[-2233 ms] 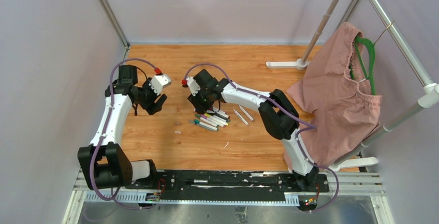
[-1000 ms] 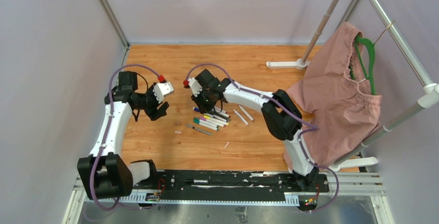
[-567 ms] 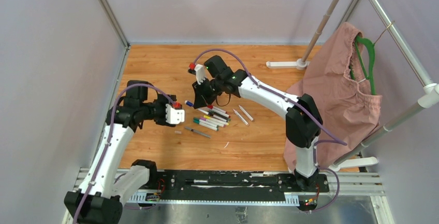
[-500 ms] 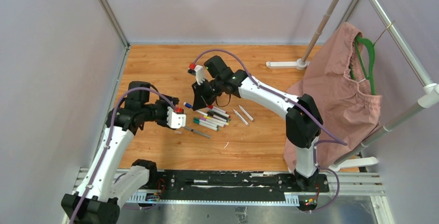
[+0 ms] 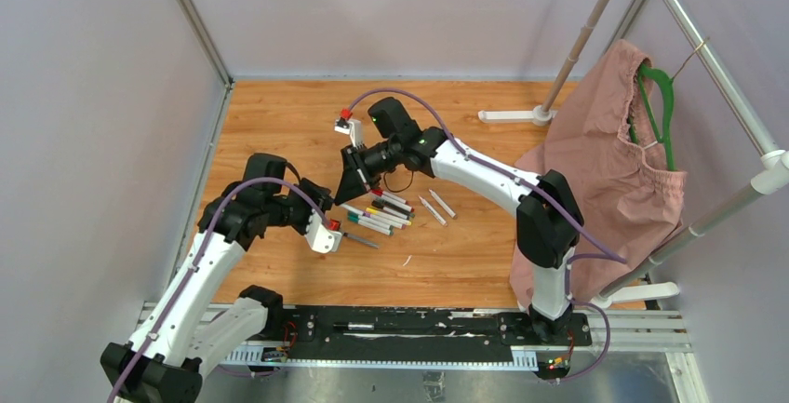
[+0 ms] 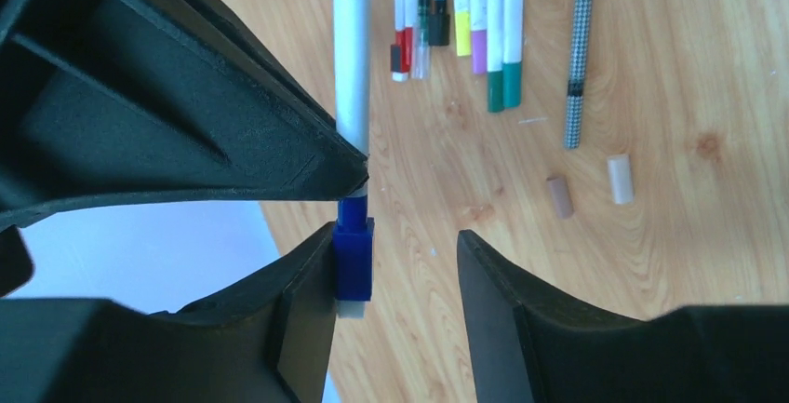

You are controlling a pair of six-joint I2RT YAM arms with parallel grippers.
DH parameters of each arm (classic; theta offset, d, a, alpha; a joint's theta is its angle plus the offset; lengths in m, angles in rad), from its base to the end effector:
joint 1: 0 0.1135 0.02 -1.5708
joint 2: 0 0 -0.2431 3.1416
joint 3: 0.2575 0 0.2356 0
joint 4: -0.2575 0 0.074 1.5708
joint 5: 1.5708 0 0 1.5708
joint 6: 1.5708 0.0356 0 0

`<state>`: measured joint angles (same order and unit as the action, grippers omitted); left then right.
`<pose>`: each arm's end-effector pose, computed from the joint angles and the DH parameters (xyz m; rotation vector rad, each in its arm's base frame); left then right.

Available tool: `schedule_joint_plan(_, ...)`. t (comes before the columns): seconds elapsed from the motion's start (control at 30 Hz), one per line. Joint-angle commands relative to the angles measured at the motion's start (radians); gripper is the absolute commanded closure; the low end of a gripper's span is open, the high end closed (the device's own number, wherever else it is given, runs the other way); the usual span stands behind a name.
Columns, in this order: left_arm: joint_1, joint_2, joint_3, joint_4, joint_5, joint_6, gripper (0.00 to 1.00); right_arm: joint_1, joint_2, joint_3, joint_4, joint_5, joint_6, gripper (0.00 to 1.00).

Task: Open the pen caps

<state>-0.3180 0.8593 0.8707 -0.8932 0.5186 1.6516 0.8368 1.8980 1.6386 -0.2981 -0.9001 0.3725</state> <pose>0.1418 -0.0653 0.2792 2.0332 1.0874 0.0309 0.2575 0.3270 0.2924 -1.1148 2.0695 1.6187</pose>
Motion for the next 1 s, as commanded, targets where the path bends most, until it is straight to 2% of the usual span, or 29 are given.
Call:
schedule_joint_plan(0.0, -0.012, -0.010, -0.009, 0.049, -0.041, 0.028, 0.54, -0.004, -0.019, -0.016, 0.061, -0.079, 0.087, 1.00)
schedule_joint_plan(0.17, -0.013, -0.013, 0.019, 0.088, -0.021, -0.035, 0.90, -0.004, -0.004, -0.014, 0.062, -0.071, 0.105, 1.00)
schedule_joint_plan(0.2, -0.013, -0.013, 0.021, 0.089, -0.018, -0.040, 0.95, -0.004, -0.002, -0.014, 0.061, -0.069, 0.111, 0.98)
schedule_joint_plan(0.23, -0.013, -0.012, 0.022, 0.089, -0.017, -0.045, 1.00, -0.004, -0.002, -0.014, 0.061, -0.066, 0.115, 0.91)
schedule_joint_plan(0.33, -0.013, -0.004, 0.021, 0.088, -0.034, -0.059, 1.00, -0.004, -0.016, -0.039, 0.067, -0.064, 0.120, 0.67)
schedule_joint_plan(0.4, -0.013, 0.002, 0.020, 0.087, -0.049, -0.070, 1.00, -0.004, -0.039, -0.074, 0.075, -0.066, 0.114, 0.61)
schedule_joint_plan(0.47, -0.013, 0.007, 0.020, 0.086, -0.056, -0.077, 1.00, -0.004, -0.068, -0.118, 0.084, -0.059, 0.112, 0.62)
schedule_joint_plan(0.53, -0.013, 0.009, 0.020, 0.088, -0.057, -0.076, 1.00, -0.004, -0.084, -0.155, 0.104, -0.061, 0.119, 0.69)
schedule_joint_plan(0.73, -0.013, 0.011, 0.023, 0.088, -0.067, -0.058, 1.00, -0.013, -0.094, -0.187, 0.127, -0.058, 0.144, 1.00)
schedule_joint_plan(0.97, -0.013, 0.003, 0.004, 0.119, -0.140, -0.020, 1.00, -0.033, -0.127, -0.248, 0.147, -0.060, 0.177, 1.00)
